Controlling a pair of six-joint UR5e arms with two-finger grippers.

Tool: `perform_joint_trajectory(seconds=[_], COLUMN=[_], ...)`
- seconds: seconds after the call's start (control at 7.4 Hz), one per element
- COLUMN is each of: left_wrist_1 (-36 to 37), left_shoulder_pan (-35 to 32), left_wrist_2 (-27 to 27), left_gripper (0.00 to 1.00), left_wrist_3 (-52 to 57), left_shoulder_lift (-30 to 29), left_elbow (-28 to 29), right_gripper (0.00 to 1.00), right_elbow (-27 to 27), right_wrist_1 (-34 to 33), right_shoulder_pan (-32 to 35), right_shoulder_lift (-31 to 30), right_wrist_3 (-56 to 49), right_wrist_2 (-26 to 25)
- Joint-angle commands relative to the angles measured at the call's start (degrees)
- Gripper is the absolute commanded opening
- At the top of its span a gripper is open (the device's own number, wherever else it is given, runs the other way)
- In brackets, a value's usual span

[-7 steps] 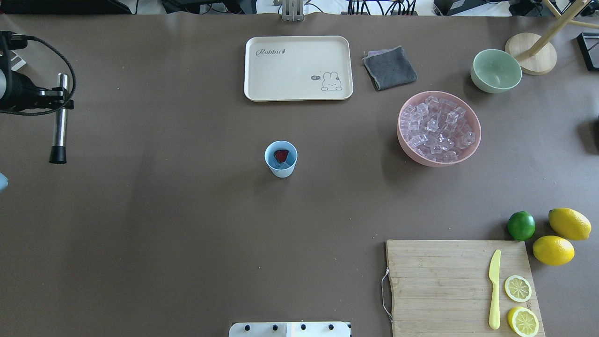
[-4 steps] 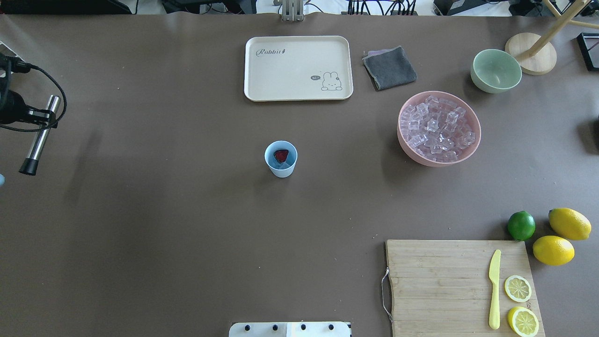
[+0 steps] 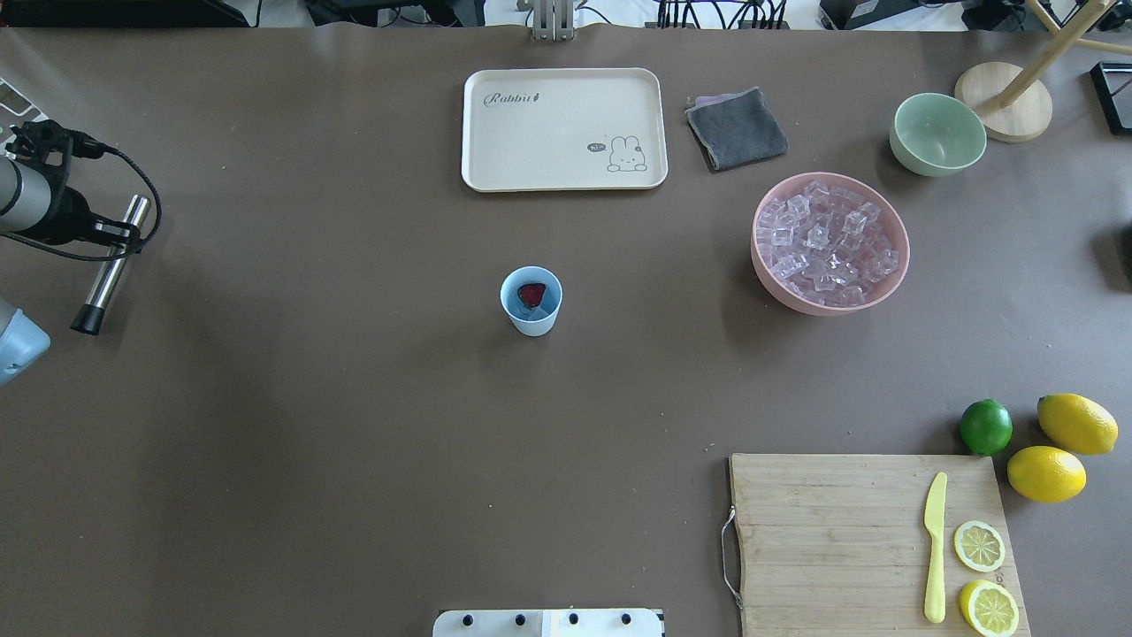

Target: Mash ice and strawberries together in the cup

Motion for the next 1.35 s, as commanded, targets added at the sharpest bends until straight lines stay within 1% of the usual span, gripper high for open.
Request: perform_joint_trajectory(seconds=[0.0,0.14,0.27,0.41,0.54,0.68,0.81,0.95,1.08,1.22], left_wrist_1=[-0.43,-0.61,-0.26,0.0,0.09,1.4,7.42,11.83,17.09,20.71], left_shoulder_pan=[1.35,1.17,-0.22,-4.06,-10.19,-18.26,-26.0,-32.51,-37.1,-39.15], left_wrist_2=[0.02,-0.15,-0.68,-1.9,-8.18,-16.59,-23.38,-24.31,-24.5,-24.76], left_gripper=[0.72,0.97,0.97,0.97,0.97,0.97,0.97,0.97,0.97,0.98], left_wrist_3=[-0.32,-0.4,-0.23,0.99,1.52,3.44,8.68,15.09,22.63,26.54], left_shoulder_lift=[-0.07,0.2,0.9,1.51,2.13,2.74,2.75,3.97,5.81,8.78], left_elbow=[0.33,-0.54,-1.16,-1.17,-1.17,-0.82,-1.43,-2.91,-3.27,-5.89], right_gripper=[0.91,0.91,0.91,0.91,0.91,0.91,0.92,0.94,0.97,0.97], right_elbow=[-0.14,0.03,-0.05,0.12,0.21,-0.14,-0.14,0.47,0.91,3.09], right_wrist_1=[-0.01,-0.01,-0.01,0.07,0.08,0.08,0.08,0.08,0.08,-0.19], right_shoulder_pan=[0.06,0.06,0.06,0.15,0.15,0.15,0.15,0.24,0.24,0.67], right_shoulder_lift=[-0.35,-0.43,-0.43,-0.52,0.0,-0.17,-0.34,-0.09,0.18,1.05], right_wrist_3=[0.0,0.0,0.0,0.0,0.08,0.08,0.08,0.17,0.26,0.78], right_wrist_2=[-0.05,0.04,-0.13,-0.4,-0.4,-0.49,-0.49,-0.31,0.56,1.18])
